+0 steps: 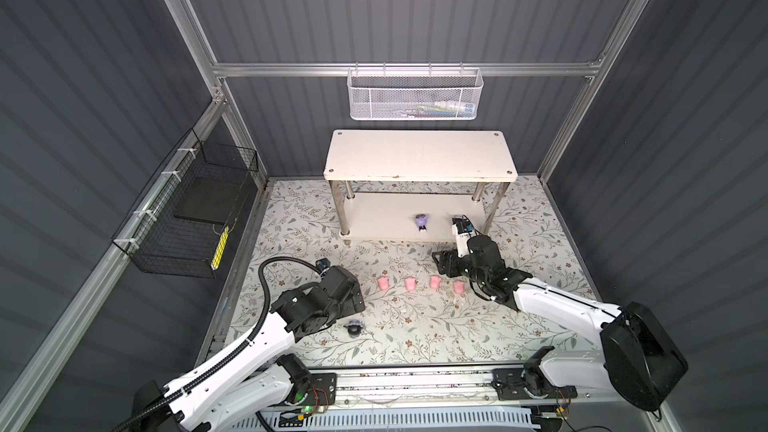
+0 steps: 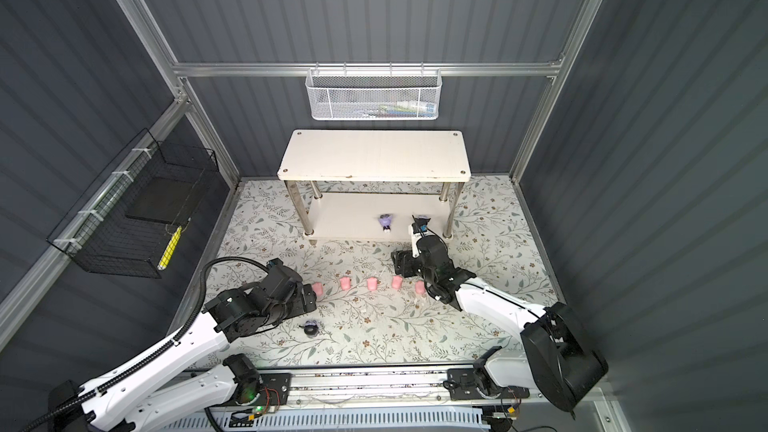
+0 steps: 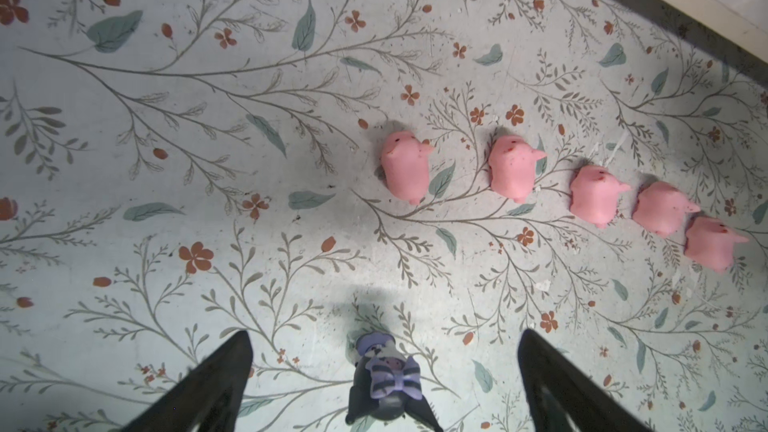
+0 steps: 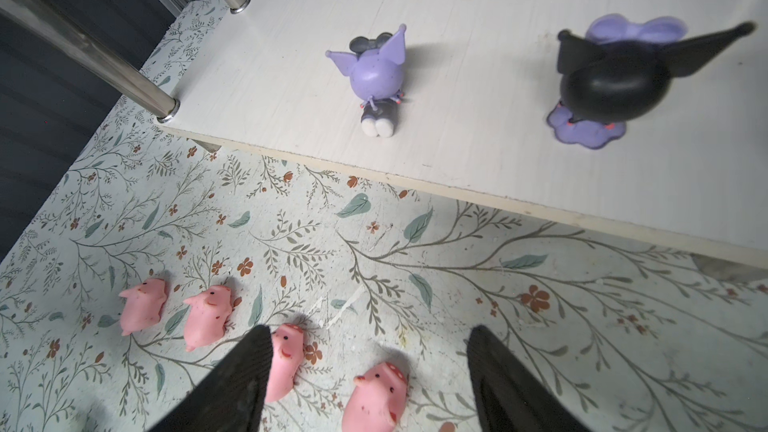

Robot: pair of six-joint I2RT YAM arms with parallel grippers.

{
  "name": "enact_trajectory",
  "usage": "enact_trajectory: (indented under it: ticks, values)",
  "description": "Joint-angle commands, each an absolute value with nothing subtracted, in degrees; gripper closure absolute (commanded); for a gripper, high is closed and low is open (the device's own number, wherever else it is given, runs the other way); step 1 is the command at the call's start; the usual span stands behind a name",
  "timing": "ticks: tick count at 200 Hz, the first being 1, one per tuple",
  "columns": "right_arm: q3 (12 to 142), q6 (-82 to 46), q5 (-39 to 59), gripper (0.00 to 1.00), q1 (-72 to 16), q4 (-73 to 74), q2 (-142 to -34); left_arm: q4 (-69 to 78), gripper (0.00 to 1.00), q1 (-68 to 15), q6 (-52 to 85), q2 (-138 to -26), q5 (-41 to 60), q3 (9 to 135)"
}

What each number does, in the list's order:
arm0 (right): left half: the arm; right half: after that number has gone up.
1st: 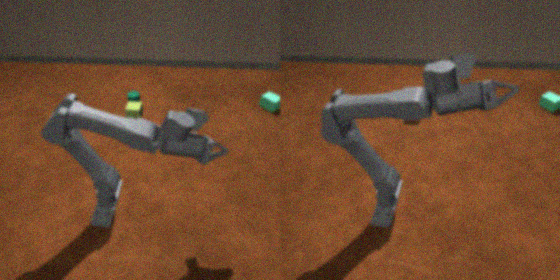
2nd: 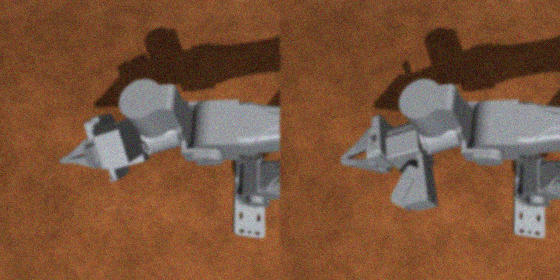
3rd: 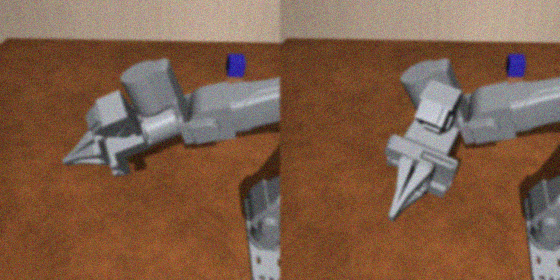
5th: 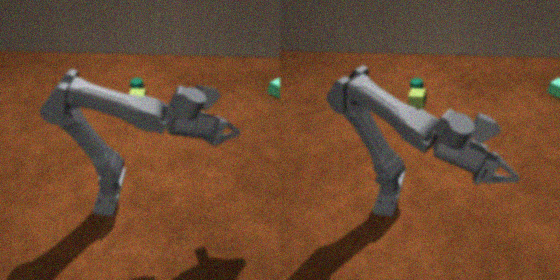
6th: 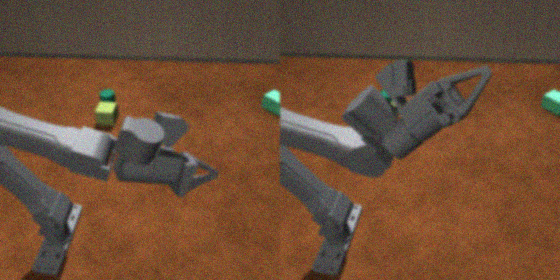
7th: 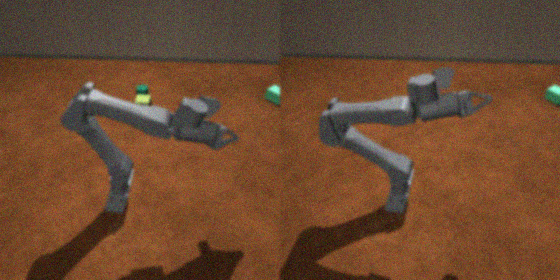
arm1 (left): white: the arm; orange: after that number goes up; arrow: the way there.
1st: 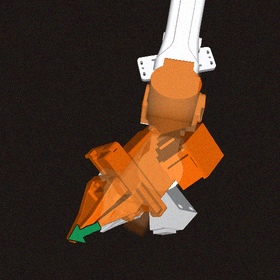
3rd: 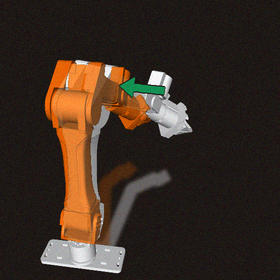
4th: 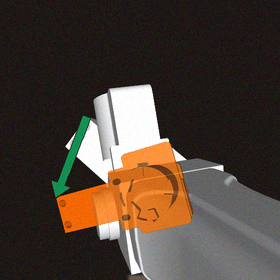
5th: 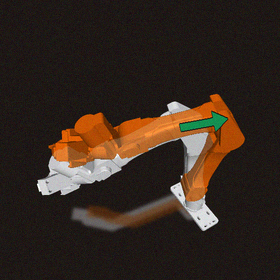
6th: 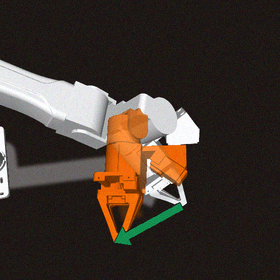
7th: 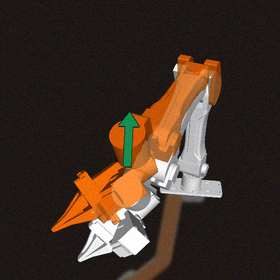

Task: Place and organize the plastic toys onto the shelf
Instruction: 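Move the left gripper over the small purple-and-black cow toy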

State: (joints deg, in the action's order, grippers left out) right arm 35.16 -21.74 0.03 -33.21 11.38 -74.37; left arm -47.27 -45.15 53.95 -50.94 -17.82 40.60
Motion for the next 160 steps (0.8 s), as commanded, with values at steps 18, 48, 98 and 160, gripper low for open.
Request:
enact_trajectory:
  ticks: [18, 48, 98, 160]
  values:
    - [35.6, -20.7, 0.3, 0.24, -33.3, 12.0, -75.3, -49.9, 0.00, -51.7, 60.1, -50.6, -23.9, 39.3]
    - [36.0, -20.7, 0.7, 0.24, -33.3, 12.0, -76.2, -51.6, 0.00, -61.5, 67.1, -53.5, -28.1, 38.8]
    - [36.6, -20.8, 1.3, 0.24, -33.3, 12.4, -77.4, -52.2, 0.00, -67.5, 71.4, -55.5, -30.3, 38.0]
    - [36.1, -21.7, 2.0, 0.24, -33.4, 13.8, -78.9, -49.7, 0.00, -67.9, 72.7, -57.4, -30.0, 35.9]
